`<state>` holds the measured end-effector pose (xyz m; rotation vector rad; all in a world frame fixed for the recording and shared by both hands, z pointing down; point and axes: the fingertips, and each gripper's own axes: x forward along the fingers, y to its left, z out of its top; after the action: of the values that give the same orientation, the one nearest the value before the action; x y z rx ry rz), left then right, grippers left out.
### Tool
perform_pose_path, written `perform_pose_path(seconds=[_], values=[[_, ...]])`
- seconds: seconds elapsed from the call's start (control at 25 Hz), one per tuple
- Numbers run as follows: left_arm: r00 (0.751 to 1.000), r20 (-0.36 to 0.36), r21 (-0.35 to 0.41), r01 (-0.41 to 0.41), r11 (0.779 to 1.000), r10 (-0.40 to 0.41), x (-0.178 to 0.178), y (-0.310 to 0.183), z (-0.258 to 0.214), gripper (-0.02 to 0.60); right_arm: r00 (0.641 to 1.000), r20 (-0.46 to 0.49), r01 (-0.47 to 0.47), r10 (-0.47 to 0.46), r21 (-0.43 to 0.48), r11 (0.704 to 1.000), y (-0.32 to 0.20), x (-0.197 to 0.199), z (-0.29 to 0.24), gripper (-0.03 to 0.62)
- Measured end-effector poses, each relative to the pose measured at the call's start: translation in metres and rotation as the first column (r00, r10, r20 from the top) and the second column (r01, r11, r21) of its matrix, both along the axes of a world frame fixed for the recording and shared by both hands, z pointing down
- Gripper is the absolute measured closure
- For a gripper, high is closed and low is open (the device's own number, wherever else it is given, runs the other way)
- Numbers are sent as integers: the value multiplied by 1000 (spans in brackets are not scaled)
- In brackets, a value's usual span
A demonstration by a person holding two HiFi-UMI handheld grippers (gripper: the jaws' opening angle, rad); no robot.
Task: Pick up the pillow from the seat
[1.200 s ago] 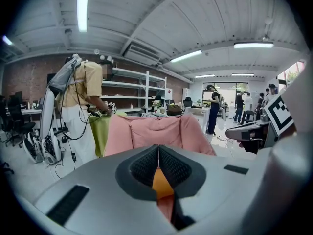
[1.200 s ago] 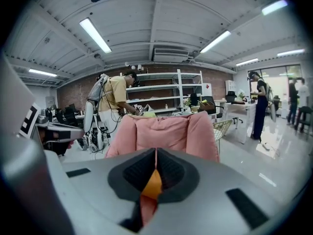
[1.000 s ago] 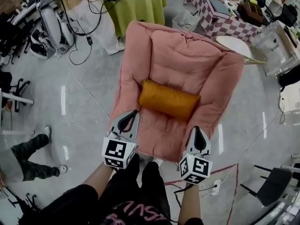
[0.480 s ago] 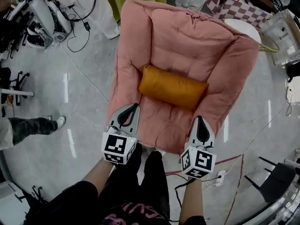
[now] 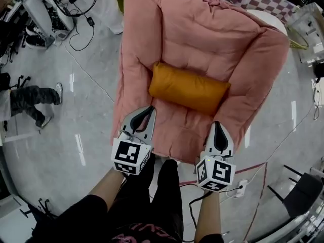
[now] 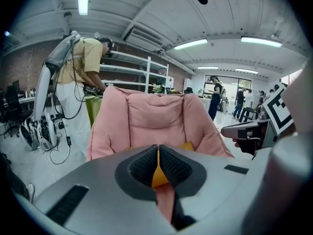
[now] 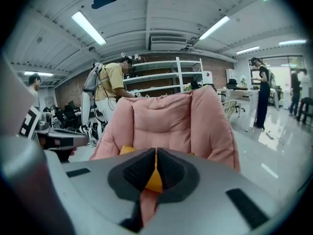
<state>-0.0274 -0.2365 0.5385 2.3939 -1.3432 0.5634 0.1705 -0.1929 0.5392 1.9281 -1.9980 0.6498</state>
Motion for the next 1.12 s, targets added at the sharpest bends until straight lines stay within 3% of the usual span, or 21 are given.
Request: perform_pose_path(seconds=[0.4, 0.44, 0.48, 0.52, 0.6, 0.72, 1.0, 1.12], values=[[1000, -4, -21, -15, 1000, 15, 6, -21, 41, 569, 1000, 16, 5, -5, -12, 1000, -18, 5, 40, 571], [1000, -5, -27, -14, 1000, 14, 6, -21, 46, 556, 1000, 17, 4, -4, -15, 1000, -18, 6, 44, 571], [1000, -5, -35, -14, 999, 14, 6, -22, 50, 498, 1000, 21, 6, -6, -20, 1000, -19, 6, 48, 569], [1000, -5, -44, -14, 999, 13, 7, -24, 56, 471, 999, 30, 12, -11, -31, 999, -20, 6, 53, 552], [1000, -5, -54, -11, 998, 10, 8, -29, 66, 454, 998, 53, 23, -20, -57, 998, -23, 5, 65, 454], [1000, 2, -62, -13, 998, 13, 12, -36, 82, 420, 998, 54, 23, -19, -75, 997, -28, 8, 82, 443], [999, 37, -47, -11, 999, 12, 17, -59, 121, 339, 996, 87, 39, -30, -112, 993, -44, 9, 126, 330], [999, 52, -64, 3, 998, 0, 16, -69, 142, 310, 996, 81, 36, -26, -129, 991, -50, 12, 145, 312]])
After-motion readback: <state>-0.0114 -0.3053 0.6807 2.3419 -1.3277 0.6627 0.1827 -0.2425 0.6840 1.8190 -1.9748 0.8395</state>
